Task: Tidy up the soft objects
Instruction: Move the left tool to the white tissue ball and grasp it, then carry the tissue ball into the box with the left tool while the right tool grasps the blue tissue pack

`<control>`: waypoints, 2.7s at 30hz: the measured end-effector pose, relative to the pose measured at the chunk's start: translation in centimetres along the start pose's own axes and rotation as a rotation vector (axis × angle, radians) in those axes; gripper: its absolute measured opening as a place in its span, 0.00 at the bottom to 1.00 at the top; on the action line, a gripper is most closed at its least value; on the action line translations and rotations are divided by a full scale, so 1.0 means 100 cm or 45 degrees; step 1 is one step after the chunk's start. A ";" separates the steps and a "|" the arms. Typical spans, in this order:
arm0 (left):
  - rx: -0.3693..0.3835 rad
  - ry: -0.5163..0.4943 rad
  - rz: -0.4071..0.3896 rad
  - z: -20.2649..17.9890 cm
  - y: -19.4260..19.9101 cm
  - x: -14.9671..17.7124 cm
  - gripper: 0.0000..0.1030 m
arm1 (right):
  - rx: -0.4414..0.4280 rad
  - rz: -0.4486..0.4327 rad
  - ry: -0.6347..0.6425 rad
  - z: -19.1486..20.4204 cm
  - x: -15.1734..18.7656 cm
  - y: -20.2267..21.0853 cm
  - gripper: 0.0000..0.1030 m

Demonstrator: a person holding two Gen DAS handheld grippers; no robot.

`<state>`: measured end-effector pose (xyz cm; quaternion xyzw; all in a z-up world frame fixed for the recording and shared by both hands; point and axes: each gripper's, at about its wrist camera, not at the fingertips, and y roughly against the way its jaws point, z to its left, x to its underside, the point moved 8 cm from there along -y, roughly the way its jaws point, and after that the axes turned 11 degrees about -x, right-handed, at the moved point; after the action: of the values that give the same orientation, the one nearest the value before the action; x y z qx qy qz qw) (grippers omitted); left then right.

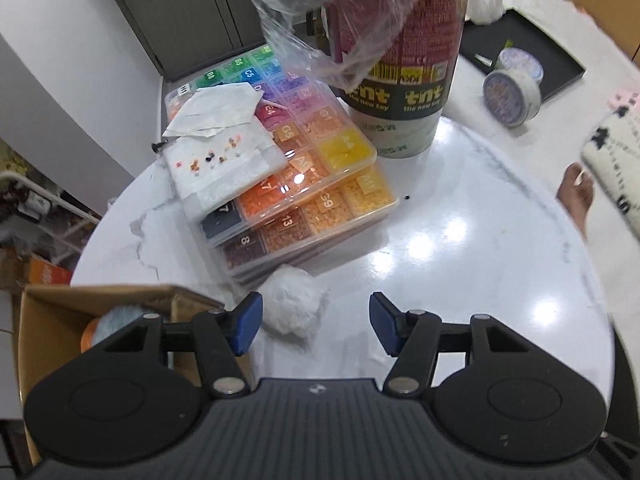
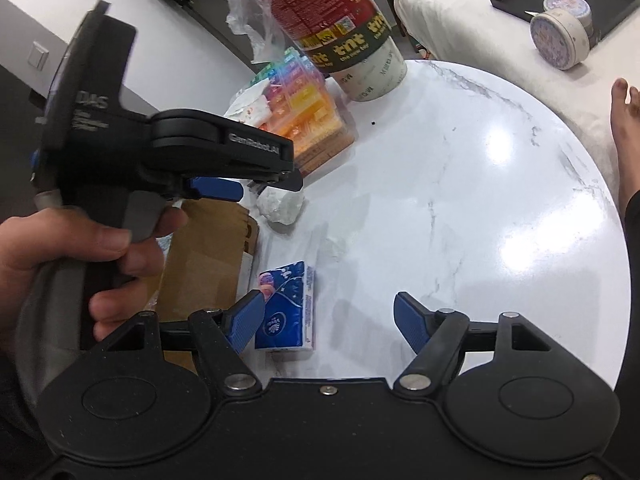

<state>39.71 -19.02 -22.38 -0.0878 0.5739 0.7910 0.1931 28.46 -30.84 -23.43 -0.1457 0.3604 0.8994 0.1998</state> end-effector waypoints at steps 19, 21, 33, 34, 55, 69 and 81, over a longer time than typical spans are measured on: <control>-0.108 -0.116 0.006 -0.008 -0.024 0.004 0.37 | 0.018 0.032 -0.003 -0.008 0.006 -0.014 0.69; -0.098 -0.091 0.021 -0.006 -0.026 0.003 0.36 | 0.024 0.036 -0.004 -0.008 0.006 -0.016 0.69; 0.058 0.014 0.091 0.001 -0.014 0.014 0.29 | 0.033 0.095 0.026 -0.001 0.004 -0.032 0.66; 0.069 0.020 0.090 0.002 -0.012 0.014 0.28 | 0.034 0.104 0.029 0.000 0.006 -0.034 0.65; 0.279 0.130 -0.062 0.052 0.081 0.016 0.27 | 0.099 0.234 0.147 0.038 0.021 -0.086 0.65; 0.293 0.246 -0.096 0.113 0.094 0.034 0.27 | 0.350 0.328 0.373 0.051 0.031 -0.094 0.49; 0.255 0.316 -0.115 0.162 0.103 0.068 0.27 | 0.434 0.327 0.413 0.047 0.036 -0.062 0.30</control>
<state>30.66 -5.08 -10.51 -0.1909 0.6648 0.7034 0.1638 27.60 -22.50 -25.32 -0.2054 0.5494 0.8087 0.0453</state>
